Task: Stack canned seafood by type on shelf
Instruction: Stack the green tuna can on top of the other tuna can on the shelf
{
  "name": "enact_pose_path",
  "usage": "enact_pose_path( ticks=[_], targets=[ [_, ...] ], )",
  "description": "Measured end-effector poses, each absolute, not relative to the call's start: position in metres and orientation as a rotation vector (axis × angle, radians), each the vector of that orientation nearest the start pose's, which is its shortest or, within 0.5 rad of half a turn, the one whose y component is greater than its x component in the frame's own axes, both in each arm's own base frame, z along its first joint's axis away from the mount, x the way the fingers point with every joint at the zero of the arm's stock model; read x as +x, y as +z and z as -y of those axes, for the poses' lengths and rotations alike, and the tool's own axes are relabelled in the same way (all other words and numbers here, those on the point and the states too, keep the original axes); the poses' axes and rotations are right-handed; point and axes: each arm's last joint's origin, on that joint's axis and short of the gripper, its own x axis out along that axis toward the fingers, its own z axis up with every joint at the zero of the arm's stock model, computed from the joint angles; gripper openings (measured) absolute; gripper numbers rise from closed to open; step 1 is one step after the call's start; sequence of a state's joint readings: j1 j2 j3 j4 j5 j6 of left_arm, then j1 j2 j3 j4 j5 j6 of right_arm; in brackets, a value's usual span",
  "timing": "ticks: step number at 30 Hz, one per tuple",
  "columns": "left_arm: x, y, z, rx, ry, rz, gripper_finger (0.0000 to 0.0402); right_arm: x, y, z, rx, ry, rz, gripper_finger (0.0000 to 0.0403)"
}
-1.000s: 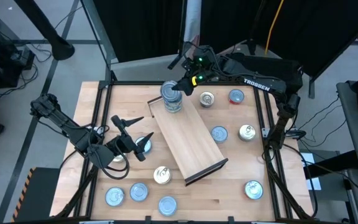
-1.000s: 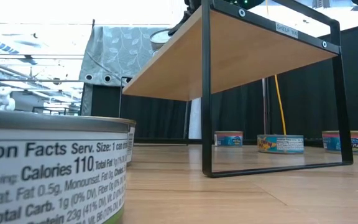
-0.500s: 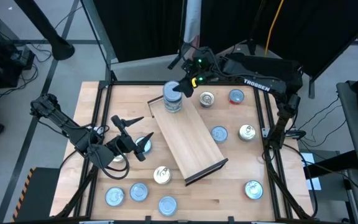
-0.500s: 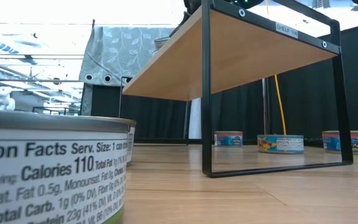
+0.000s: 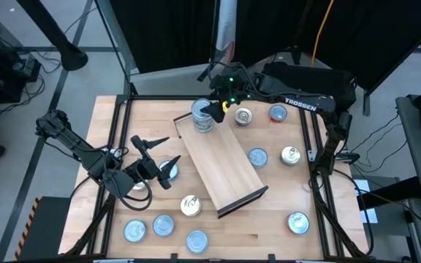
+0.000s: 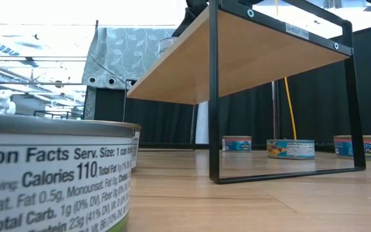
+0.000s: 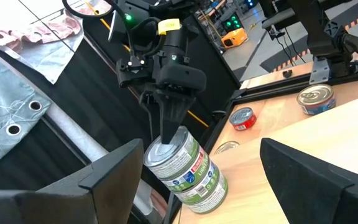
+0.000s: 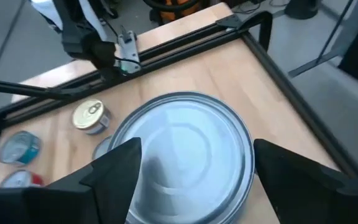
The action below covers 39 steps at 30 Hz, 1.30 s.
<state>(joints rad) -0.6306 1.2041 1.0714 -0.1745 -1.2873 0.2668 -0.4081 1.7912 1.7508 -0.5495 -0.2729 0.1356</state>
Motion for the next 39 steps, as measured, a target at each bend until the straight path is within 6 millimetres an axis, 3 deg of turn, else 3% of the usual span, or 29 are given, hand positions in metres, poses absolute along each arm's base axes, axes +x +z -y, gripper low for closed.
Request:
enact_pose_path(
  ticks=[8, 12, 15, 20, 24, 28, 32, 35, 39],
  targets=[
    [0.217, 0.354, 0.124, 0.512, 0.626, -0.267, 0.0322, 0.375, 0.363, 0.152, 0.292, -0.166, -0.539, 0.0300],
    [0.217, 0.354, 0.124, 0.507, 0.627, -0.265, 0.0322, 0.369, 0.387, 0.149, 0.227, -0.192, -0.480, 0.0300],
    [0.218, 0.354, 0.125, 0.470, 0.583, -0.254, 0.0322, 0.357, 0.422, 0.141, 0.152, -0.229, -0.424, 0.0300],
    [0.221, 0.352, 0.131, 0.372, 0.333, -0.241, 0.0322, 0.316, 0.484, 0.106, 0.084, -0.233, -0.357, 0.0296],
    [0.222, 0.347, 0.139, 0.310, 0.066, -0.268, 0.0322, 0.278, 0.500, 0.061, 0.114, -0.133, -0.460, 0.0285],
    [0.220, 0.342, 0.141, 0.214, -0.044, -0.320, 0.0322, 0.239, 0.505, 0.015, 0.174, -0.127, -0.569, 0.0272],
    [0.222, 0.329, 0.151, 0.128, -0.070, -0.398, 0.0309, 0.215, 0.495, -0.029, 0.143, -0.226, -0.597, 0.0257],
    [0.225, 0.312, 0.168, 0.089, -0.088, -0.463, 0.0281, 0.206, 0.474, -0.060, 0.120, -0.283, -0.587, 0.0247],
    [0.228, 0.288, 0.193, 0.052, -0.102, -0.536, 0.0235, 0.207, 0.429, -0.098, 0.051, -0.301, -0.562, 0.0230]
  ],
)
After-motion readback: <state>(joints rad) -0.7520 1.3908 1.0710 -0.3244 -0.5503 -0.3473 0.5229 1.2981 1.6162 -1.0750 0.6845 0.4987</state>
